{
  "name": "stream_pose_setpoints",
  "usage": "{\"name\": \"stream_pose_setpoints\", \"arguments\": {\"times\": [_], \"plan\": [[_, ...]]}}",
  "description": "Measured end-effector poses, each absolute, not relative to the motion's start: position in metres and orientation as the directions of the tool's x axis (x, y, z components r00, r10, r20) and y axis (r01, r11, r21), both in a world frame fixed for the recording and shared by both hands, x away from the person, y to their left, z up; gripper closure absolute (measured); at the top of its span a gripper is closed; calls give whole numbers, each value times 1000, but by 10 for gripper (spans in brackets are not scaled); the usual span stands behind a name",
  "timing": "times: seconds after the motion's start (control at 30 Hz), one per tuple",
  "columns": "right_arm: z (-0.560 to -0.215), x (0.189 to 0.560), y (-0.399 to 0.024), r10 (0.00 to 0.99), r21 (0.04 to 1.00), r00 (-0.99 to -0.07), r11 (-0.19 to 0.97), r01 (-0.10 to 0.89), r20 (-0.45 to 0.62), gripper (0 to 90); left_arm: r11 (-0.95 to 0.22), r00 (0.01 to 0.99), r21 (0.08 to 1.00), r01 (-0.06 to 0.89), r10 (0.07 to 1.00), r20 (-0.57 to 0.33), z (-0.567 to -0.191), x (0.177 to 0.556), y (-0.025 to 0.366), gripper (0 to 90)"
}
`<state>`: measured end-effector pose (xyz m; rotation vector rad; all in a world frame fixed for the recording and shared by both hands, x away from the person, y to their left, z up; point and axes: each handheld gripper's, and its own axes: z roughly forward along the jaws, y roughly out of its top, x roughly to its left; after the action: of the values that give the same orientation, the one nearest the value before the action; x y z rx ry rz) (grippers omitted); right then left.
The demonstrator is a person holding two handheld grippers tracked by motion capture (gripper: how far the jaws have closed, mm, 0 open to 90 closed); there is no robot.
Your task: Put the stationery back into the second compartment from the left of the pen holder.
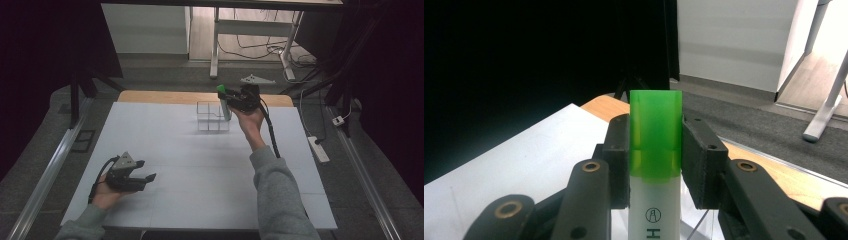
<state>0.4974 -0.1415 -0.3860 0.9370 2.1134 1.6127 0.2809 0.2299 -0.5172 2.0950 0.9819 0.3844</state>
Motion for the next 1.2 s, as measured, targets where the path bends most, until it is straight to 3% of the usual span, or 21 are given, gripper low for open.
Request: {"name": "stream_pose_setpoints", "arguments": {"times": [1.2], "plan": [[-413, 544, -113, 709, 948, -688, 93, 305, 153, 663, -400, 650, 752, 524, 759, -49, -520, 279, 233, 311]]}}
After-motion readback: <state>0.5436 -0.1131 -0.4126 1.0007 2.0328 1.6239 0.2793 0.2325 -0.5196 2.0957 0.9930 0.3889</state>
